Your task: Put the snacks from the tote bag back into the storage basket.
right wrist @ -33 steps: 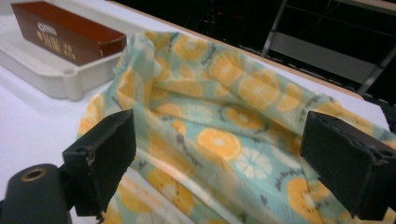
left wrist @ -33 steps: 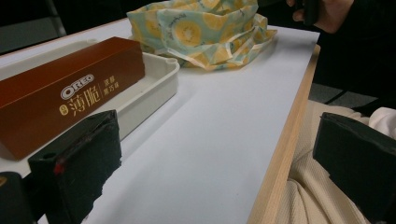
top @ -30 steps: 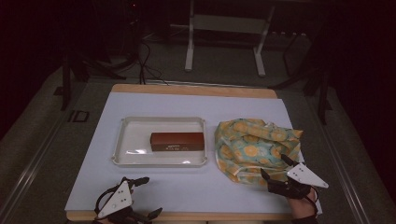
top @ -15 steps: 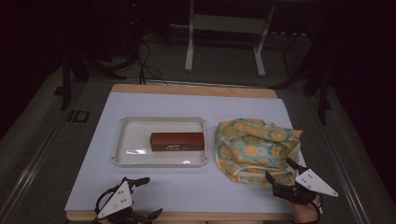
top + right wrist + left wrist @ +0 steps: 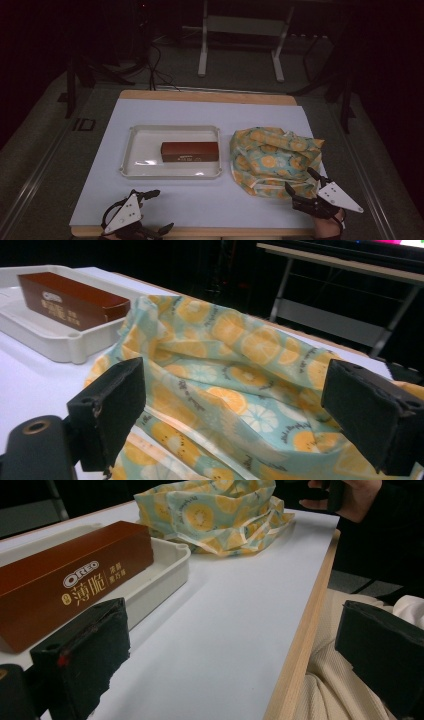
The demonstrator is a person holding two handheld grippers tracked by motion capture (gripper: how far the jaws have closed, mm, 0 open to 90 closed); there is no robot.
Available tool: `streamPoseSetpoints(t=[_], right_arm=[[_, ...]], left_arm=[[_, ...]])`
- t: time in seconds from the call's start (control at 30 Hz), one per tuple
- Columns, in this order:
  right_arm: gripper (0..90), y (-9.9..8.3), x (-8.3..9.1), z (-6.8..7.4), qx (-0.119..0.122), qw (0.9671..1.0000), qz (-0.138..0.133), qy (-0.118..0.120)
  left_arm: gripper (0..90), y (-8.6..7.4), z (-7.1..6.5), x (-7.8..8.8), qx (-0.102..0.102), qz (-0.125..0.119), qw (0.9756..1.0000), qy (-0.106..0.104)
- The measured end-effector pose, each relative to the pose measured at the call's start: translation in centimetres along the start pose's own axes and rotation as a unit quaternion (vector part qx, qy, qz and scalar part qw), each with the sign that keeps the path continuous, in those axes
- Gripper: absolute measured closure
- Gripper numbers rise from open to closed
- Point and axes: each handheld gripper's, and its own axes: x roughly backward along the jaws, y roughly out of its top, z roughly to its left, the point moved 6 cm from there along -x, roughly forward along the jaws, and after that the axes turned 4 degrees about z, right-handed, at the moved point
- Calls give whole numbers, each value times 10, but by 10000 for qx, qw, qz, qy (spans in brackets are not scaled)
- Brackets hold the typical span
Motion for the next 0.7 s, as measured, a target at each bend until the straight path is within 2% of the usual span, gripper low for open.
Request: streamPoseSetpoints(t=[0.4,0.7], right_arm=[[108,0,0,-2,-88,9999,-58,43],[108,1,0,0,-13,9999,-64,76]], left_arm=[[13,0,0,0,-2,-2,10000,6],[14,0,0,0,-5,-2,10000,10]])
